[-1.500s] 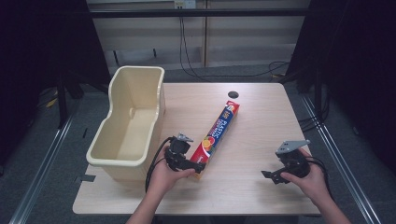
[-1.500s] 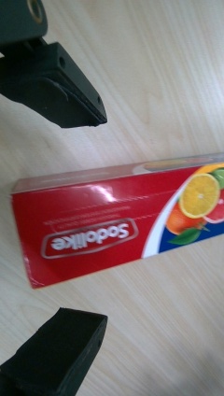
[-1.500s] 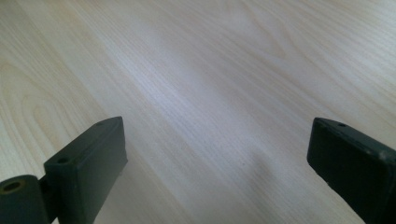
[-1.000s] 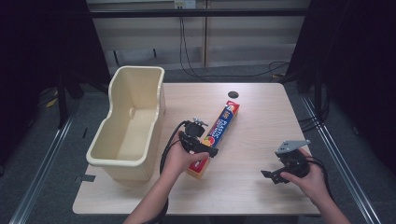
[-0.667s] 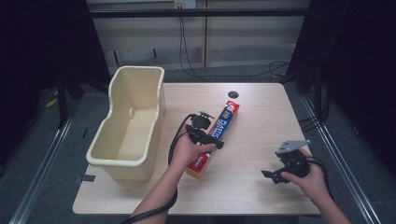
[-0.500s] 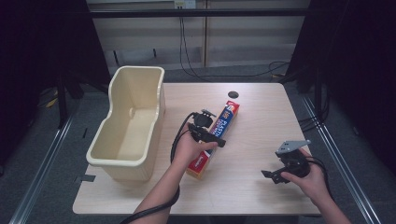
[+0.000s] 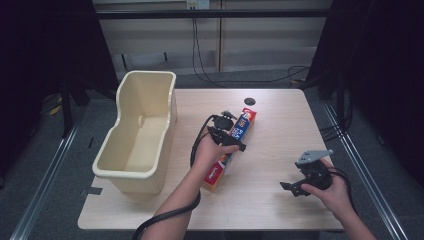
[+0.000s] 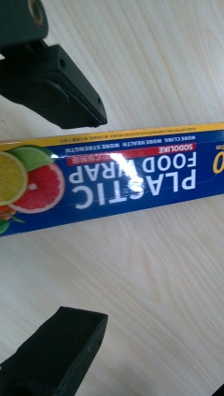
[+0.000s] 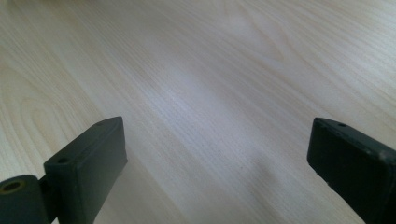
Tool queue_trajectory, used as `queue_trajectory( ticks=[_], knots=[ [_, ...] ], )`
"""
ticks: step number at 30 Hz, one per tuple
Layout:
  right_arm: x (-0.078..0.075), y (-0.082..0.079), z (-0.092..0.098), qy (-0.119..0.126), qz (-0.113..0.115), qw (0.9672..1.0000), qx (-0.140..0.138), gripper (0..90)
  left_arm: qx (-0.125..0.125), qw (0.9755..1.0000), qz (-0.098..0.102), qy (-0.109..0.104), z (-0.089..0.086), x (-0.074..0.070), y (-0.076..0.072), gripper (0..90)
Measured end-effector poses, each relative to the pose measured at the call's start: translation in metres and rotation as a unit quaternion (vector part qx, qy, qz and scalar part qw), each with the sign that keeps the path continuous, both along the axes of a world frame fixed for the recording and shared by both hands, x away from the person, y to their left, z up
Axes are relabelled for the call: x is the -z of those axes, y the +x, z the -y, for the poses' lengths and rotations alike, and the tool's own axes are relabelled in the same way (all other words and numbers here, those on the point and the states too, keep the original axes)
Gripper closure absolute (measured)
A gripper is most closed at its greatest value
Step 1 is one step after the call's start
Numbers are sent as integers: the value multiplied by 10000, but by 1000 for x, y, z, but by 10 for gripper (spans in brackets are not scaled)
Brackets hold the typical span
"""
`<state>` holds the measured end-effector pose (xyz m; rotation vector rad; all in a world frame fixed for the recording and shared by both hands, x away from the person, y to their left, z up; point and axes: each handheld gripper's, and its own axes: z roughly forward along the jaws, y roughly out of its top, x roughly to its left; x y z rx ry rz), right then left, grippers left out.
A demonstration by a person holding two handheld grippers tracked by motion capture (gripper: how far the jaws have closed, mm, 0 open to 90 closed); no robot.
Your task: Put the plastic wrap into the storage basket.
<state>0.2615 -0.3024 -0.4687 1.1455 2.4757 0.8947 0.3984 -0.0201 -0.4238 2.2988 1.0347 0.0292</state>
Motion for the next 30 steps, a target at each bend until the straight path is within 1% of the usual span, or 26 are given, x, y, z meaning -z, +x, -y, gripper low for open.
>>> queue_trajectory(
  ticks=[1, 2, 3, 4, 6, 8, 9, 11, 12, 13, 14, 15, 16, 17, 18, 19, 20, 21, 22, 23, 24, 25, 26, 27, 28, 30],
  knots=[
    [0, 0, 0, -5, 26, 10000, -16, 46, -70, 10000, 12, -13, 2, 1, 2, 56],
    [0, 0, 0, -5, 26, 10000, -16, 46, -32, 10000, 31, 52, 3, 1, 4, 56],
    [0, 0, 0, 8, 18, 10000, -23, 46, -35, 10000, -24, 83, 5, 1, 5, 57],
    [0, 0, 0, 10, 37, 10000, -30, 46, -20, 10000, -13, 76, 6, 2, 7, 57],
    [0, 1, 1, 23, 37, 10000, -48, 46, -52, 9998, -39, 184, 9, 5, 11, 60],
    [0, 1, 1, 25, 32, 10000, -38, 46, -99, 9998, -60, 144, 11, 7, 12, 63],
    [1, 1, 1, 51, 21, 10000, -76, 46, -64, 9996, -36, 270, 13, 8, 15, 66],
    [1, 1, 1, 48, 36, 9999, -81, 46, -116, 9996, -60, 242, 15, 10, 16, 73],
    [1, 1, 1, 53, 22, 10000, -76, 46, -79, 9995, -95, 304, 14, 11, 17, 74],
    [0, 1, 1, 59, 21, 9999, -83, 46, -112, 9993, -88, 340, 16, 12, 18, 76],
    [0, 1, 1, 59, 24, 10000, -75, 46, -68, 9991, -104, 397, 16, 13, 19, 77],
    [0, 1, 1, 29, 50, 10000, -58, 46, -131, 9990, -161, 405, 16, 16, 21, 84],
    [0, 1, 1, 56, 15, 10000, -50, 46, -131, 9990, -161, 405, 16, 16, 21, 84],
    [0, 0, 1, 36, 18, 10000, -19, 46, -160, 9987, -138, 467, 16, 18, 23, 92],
    [0, 0, 1, 36, 18, 10000, -19, 46, -160, 9987, -138, 467, 16, 18, 23, 98],
    [-1, 0, 1, 35, 35, 10000, -17, 46, -183, 9984, -176, 509, 17, 19, 24, 102],
    [-1, 0, 1, 35, 35, 10000, -17, 46, -242, 9982, -220, 504, 17, 19, 24, 102],
    [-1, 0, 1, 59, 11, 10000, 0, 46, -253, 9982, -219, 498, 17, 20, 25, 118],
    [-1, 0, 1, 59, 11, 10000, 0, 46, -225, 9979, -208, 578, 16, 20, 26, 118],
    [-1, 0, 1, 81, 16, 10000, -11, 46, -177, 9975, -211, 649, 16, 20, 27, 138],
    [-1, 0, 1, 87, 14, 10000, -16, 46, -212, 9975, -223, 634, 16, 21, 27, 148],
    [-1, 0, 1, 87, 14, 10000, -16, 46, -246, 9972, -205, 681, 16, 22, 27, 148],
    [-1, 0, 1, 84, 29, 10000, 4, 46, -227, 9969, -236, 720, 15, 23, 28, 164],
    [-1, 0, 1, 84, 29, 10000, 4, 46, -300, 9973, -233, 635, 16, 24, 28, 164],
    [-1, 1, 2, 119, 7, 9999, -32, 46, -250, 9966, -238, 753, 15, 25, 29, 174],
    [-1, 1, 2, 115, 36, 9999, -28, 46, -306, 9963, -271, 762, 15, 26, 29, 192]
  ],
)
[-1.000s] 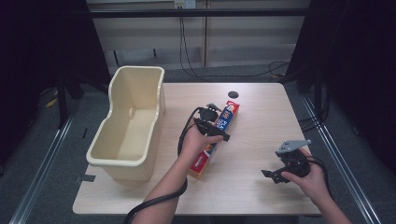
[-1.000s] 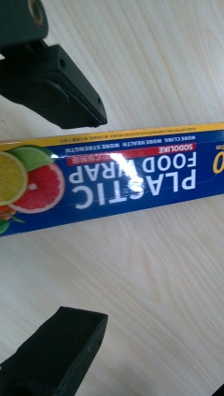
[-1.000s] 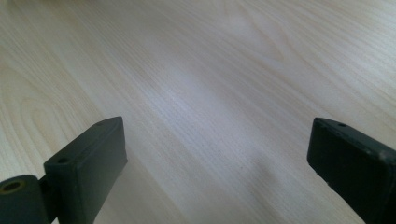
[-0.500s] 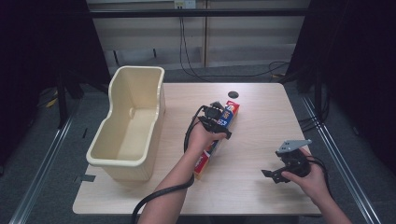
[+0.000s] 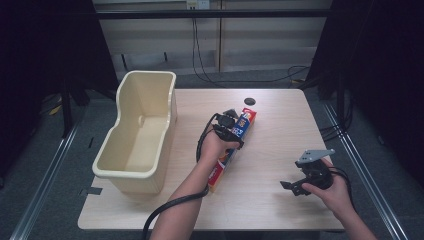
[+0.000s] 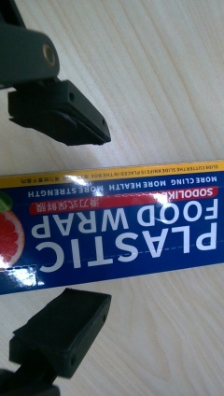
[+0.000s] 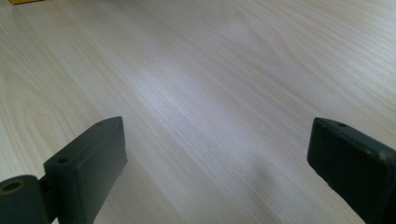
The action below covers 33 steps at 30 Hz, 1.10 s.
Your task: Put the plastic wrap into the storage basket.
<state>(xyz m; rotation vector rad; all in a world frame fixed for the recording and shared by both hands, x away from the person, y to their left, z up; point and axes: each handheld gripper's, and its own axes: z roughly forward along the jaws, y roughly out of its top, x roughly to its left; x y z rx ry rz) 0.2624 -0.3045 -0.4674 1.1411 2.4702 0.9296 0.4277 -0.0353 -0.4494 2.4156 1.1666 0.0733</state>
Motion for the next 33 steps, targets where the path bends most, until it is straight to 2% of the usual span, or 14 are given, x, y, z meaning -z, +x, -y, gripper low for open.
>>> queue_trajectory(
  ticks=[3, 4, 6, 7, 9, 11, 12, 14, 19, 24, 25, 27, 31, 33],
  knots=[
    [0, 0, 0, 5, 0, 10000, 0, 46, -55, 10000, -77, -22, 1, 1, 1, 199],
    [0, 0, 0, 7, -6, 10000, -6, 46, -25, 9999, -81, 76, 2, 3, 1, 202],
    [0, 0, 0, -1, -6, 10000, -9, 46, 9, 9999, -108, 89, 2, 3, 1, 217],
    [0, 0, 0, 6, -9, 10000, -10, 46, -103, 9997, -202, 28, 3, 4, 1, 221],
    [0, 0, 0, -6, 20, 10000, 0, 47, -16, 9996, -235, 121, 2, 4, 2, 222],
    [0, 0, 0, -3, 18, 10000, 0, 47, -24, 9998, -203, 46, 3, 6, 2, 283],
    [0, 0, 0, -3, 18, 10000, 0, 47, 51, 9996, -271, 62, 3, 7, 2, 283],
    [-1, 0, 0, -26, 27, 10000, 15, 46, -69, 9995, -299, -5, 4, 8, 2, 286],
    [0, 0, 0, 10, -7, 10000, -34, 47, -112, 9992, -376, 57, 5, 11, 3, 310],
    [-1, 0, -1, -12, -10, 10000, -3, 46, -193, 9987, -444, 176, 6, 9, 5, 363],
    [-1, 0, -1, -9, -12, 10000, -13, 46, -252, 9982, -447, 295, 7, 5, 5, 381],
    [-1, 0, -1, -8, -2, 10000, -22, 46, -270, 9978, -494, 353, 7, 4, 6, 399],
    [-1, 0, -1, -9, -2, 10000, -27, 46, -263, 9959, -754, 416, 7, -1, 6, 403],
    [-1, 0, -1, -6, 6, 10000, -30, 46, -199, 9956, -797, 442, 7, -6, 5, 404]
  ],
)
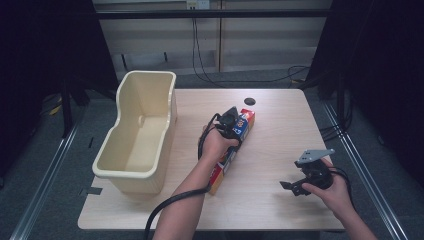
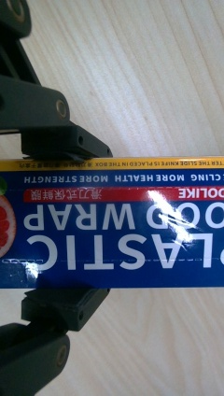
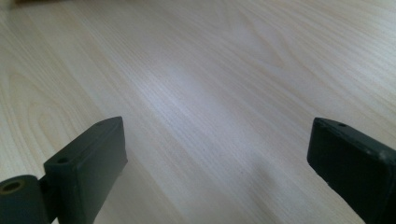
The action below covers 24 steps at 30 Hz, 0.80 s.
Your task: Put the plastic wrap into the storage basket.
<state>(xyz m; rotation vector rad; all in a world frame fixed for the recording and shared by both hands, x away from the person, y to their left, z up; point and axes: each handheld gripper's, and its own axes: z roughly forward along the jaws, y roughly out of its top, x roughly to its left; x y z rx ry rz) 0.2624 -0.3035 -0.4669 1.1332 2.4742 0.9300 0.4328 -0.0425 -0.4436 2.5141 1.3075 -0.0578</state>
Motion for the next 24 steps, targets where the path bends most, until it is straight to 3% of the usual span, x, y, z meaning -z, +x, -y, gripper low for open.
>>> queue_trajectory(
  ticks=[4, 6, 13, 17, 24],
  knots=[
    [0, 0, 0, 31, -32, 10000, -23, 43, 68, 9999, -136, 19, -2, -13, -1, 405],
    [0, 0, 0, 28, -32, 10000, -15, 43, 121, 9997, -120, 147, -4, -23, -3, 406],
    [0, 0, 0, 10, 21, 10000, -9, 39, 110, 9995, -295, -16, -13, -45, -4, 406],
    [1, 1, -2, 25, 20, 10000, -20, 39, 129, 9996, -231, 31, -16, -59, -6, 406],
    [1, 1, -2, 86, -2, 9999, -72, 27, 215, 9991, -372, 0, -26, -85, -8, 406]
  ],
)
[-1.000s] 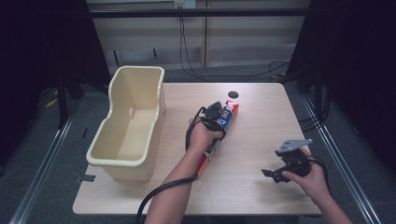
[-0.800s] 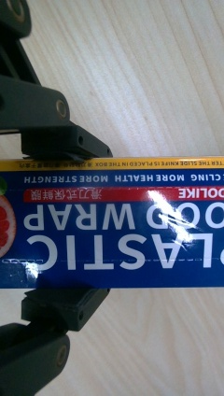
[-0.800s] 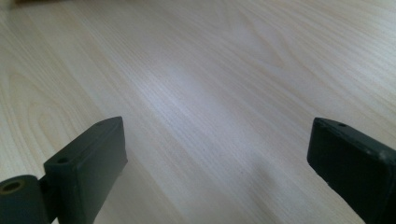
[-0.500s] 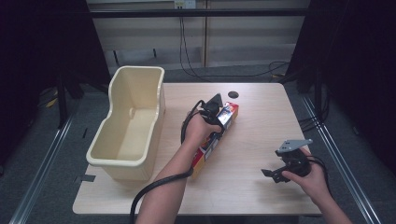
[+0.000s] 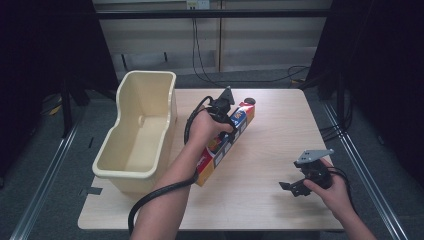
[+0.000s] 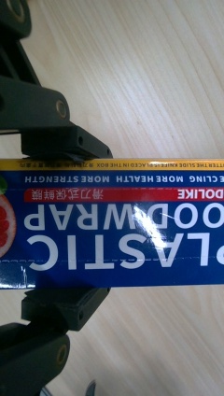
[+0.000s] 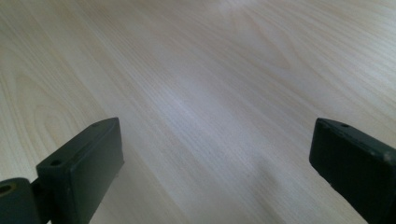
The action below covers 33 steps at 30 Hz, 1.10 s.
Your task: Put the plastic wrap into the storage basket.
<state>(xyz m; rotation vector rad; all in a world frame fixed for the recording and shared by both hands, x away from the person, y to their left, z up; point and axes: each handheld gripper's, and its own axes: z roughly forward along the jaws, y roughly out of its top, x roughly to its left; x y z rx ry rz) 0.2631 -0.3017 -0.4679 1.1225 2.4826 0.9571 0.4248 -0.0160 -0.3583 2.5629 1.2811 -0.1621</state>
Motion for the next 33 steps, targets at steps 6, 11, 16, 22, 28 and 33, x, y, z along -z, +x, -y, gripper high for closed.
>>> queue_trajectory(
  ticks=[6, 11, 16, 22, 28, 33],
  knots=[
    [-1, 0, 0, -7, 18, 10000, 18, 24, -65, 10000, 6, -39, -5, -17, -1, 405],
    [-1, -1, -1, 6, 6, 10000, -14, 26, -58, 10000, 5, 46, -10, -31, -2, 406],
    [-1, -1, -1, -3, 33, 10000, -9, 26, -84, 10000, -6, 44, -17, -41, -2, 405],
    [-1, -1, -1, -6, 30, 10000, -17, 26, -178, 9998, 37, -42, -29, -58, -2, 405],
    [-1, -1, -1, -14, 7, 10000, -34, 26, -300, 9995, 4, -51, -38, -70, -2, 405],
    [-1, -1, -2, -15, 19, 10000, -26, 26, -346, 9994, 29, -68, -45, -80, -2, 406]
  ],
)
